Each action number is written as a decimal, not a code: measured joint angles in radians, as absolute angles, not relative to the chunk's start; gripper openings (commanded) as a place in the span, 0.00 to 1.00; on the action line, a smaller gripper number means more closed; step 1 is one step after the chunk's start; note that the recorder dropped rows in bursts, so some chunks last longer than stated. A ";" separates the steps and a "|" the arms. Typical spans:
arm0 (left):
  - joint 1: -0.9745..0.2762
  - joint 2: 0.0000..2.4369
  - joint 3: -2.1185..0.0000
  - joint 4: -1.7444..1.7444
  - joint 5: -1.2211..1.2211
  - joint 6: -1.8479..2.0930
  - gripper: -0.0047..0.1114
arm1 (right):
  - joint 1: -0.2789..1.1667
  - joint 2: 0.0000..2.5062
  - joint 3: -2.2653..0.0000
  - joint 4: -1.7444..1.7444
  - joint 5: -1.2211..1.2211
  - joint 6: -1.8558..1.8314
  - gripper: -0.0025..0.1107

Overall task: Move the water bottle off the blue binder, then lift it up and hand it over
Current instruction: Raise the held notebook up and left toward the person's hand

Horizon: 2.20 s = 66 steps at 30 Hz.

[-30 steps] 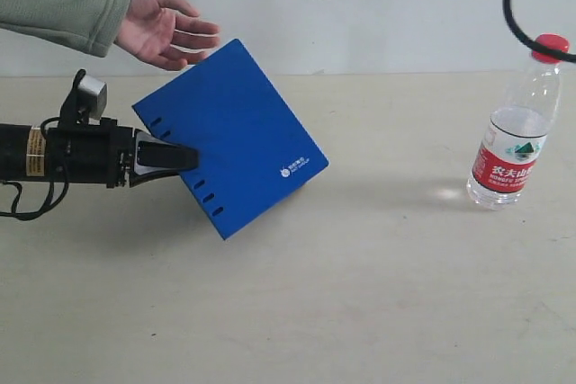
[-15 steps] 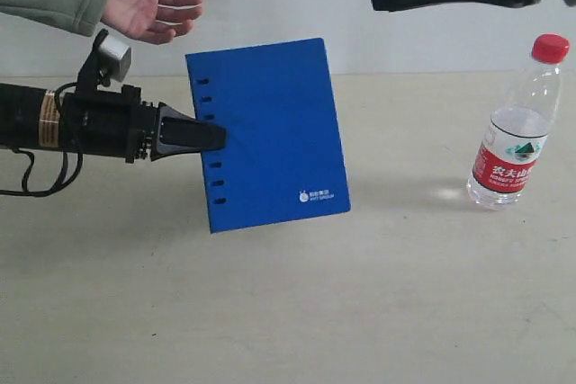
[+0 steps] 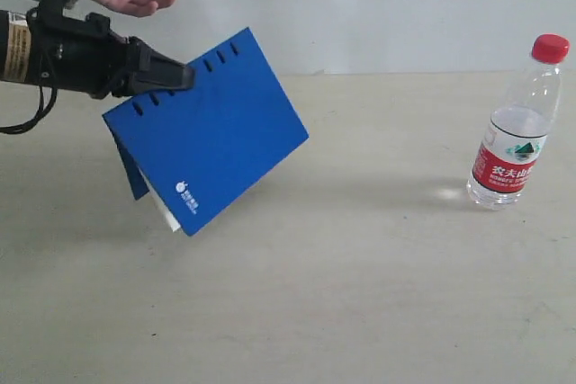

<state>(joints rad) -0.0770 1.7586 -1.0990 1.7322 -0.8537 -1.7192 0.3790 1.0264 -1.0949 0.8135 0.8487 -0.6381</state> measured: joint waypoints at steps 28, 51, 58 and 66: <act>-0.113 1.865 -1.080 1.738 -0.661 -1.577 0.08 | 0.379 1.026 -1.095 0.817 0.848 -0.636 0.03; -0.119 1.590 -1.065 1.530 -0.647 -1.416 0.08 | 0.379 1.026 -1.095 0.817 0.848 -0.631 0.03; -0.120 1.604 -1.065 1.206 -0.571 -1.233 0.08 | 0.379 1.026 -1.095 0.817 0.848 -0.631 0.03; -0.117 1.681 -1.065 1.119 -0.586 -1.210 0.08 | 0.379 1.026 -1.095 0.817 0.848 -0.631 0.03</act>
